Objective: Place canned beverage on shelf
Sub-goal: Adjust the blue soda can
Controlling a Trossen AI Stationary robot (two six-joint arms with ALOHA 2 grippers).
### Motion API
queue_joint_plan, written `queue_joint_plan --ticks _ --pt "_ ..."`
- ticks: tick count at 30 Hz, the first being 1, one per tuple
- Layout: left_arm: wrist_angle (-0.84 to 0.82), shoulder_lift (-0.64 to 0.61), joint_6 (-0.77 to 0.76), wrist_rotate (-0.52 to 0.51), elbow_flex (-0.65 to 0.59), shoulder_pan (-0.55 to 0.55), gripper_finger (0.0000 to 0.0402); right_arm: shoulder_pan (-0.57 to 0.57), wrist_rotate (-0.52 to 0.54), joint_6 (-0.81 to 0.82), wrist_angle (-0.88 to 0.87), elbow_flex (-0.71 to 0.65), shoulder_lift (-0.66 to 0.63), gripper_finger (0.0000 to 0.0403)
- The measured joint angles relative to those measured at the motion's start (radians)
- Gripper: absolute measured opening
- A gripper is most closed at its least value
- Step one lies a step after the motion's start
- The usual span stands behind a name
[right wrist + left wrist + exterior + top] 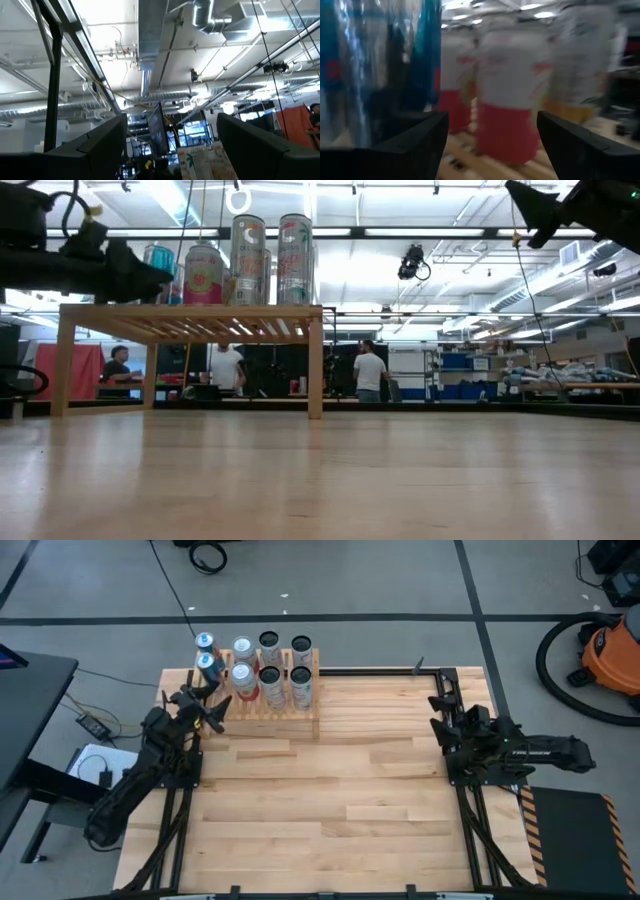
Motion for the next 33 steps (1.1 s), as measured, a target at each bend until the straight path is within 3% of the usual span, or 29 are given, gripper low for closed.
queue_joint_plan --ticks 8,33 --pt "-0.074 0.000 0.073 -0.107 0.000 0.000 0.0314 0.000 0.000 0.000 0.002 0.000 -0.090 0.0317" --pt "-0.098 -0.001 0.070 -0.049 0.000 0.000 0.0314 0.000 0.000 0.000 0.007 0.000 -0.212 0.0317"
